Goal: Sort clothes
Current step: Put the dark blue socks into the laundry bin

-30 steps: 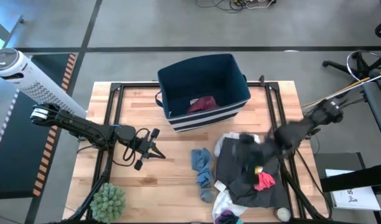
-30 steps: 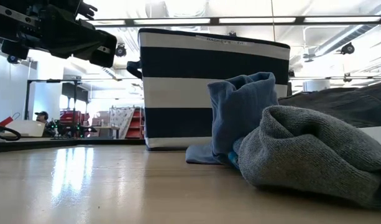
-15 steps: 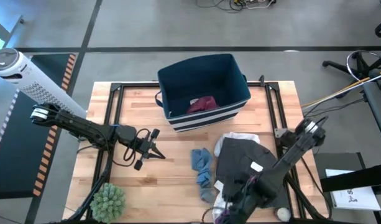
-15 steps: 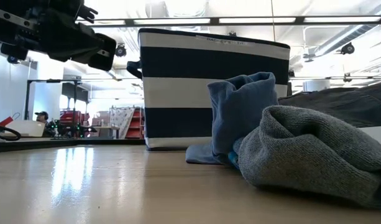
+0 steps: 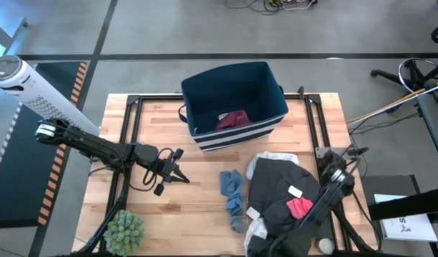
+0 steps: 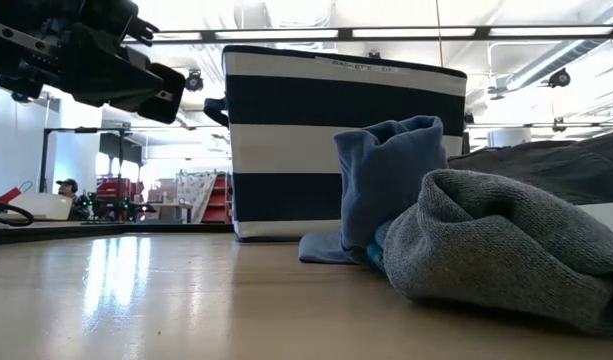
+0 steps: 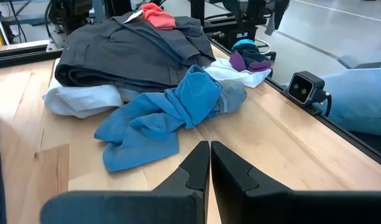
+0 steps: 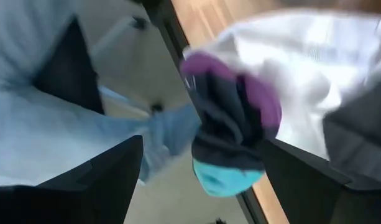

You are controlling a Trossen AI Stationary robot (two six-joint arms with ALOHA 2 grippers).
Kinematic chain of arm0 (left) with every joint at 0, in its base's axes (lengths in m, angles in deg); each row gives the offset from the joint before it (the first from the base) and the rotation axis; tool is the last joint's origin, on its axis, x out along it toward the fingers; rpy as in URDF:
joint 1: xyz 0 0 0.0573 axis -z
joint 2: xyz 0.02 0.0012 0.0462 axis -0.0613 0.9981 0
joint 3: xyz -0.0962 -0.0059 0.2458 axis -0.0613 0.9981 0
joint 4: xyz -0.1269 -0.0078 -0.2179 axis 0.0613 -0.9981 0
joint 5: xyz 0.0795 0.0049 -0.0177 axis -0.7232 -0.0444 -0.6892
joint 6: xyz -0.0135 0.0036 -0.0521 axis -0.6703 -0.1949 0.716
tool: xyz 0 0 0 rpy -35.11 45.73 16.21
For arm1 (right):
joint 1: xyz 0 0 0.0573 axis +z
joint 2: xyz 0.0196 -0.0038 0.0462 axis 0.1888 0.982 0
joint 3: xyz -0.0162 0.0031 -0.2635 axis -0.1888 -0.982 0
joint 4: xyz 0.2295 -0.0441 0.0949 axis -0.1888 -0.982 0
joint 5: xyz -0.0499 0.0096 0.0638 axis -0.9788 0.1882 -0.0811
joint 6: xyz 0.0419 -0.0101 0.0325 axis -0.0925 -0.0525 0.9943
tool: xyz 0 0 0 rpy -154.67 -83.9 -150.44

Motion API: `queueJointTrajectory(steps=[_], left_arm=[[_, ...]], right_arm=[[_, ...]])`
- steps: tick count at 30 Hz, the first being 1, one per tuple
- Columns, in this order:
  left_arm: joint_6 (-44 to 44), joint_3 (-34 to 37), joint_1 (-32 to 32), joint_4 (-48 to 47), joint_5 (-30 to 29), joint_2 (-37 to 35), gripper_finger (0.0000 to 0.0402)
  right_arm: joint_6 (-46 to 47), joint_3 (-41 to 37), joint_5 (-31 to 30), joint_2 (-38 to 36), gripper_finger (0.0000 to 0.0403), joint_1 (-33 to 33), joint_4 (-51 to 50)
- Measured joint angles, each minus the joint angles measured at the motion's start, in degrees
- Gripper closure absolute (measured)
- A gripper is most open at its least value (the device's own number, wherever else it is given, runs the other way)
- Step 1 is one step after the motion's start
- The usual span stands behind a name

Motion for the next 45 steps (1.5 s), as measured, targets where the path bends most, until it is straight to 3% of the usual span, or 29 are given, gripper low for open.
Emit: queueJointTrajectory(steps=[11,24,27,29,35,39,45], left_arm=[[1.09,0.0,0.02,-0.13,0.0,0.0,0.0391],[1.47,0.0,0.02,-0.17,0.0,0.0,0.0397],[2.1,0.0,0.02,-0.17,0.0,0.0,0.0394],[2.49,0.0,0.02,-0.2,0.02,0.0,0.0393],[2.51,0.0,0.02,-0.19,0.04,0.0,0.04],[2.47,0.0,0.02,-0.17,0.04,0.0,0.0401],[1.35,0.0,0.02,-0.13,-0.42,0.0,0.0401]], right_arm=[[1.64,13.73,4.58,12.54,0.0093,2.38,-13.28],[-0.51,12.61,1.27,15.96,0.0099,1.79,-18.47],[-1.78,12.23,1.39,16.06,0.0135,1.28,-18.57],[-3.0,12.23,1.35,15.82,0.0179,1.2,-18.59],[-5.6,12.49,0.97,12.48,0.0371,1.25,-19.17],[-5.64,13.02,-2.15,8.22,0.0376,1.09,-19.87],[-7.01,13.15,-18.7,-1.23,0.0392,-0.38,-24.4]])
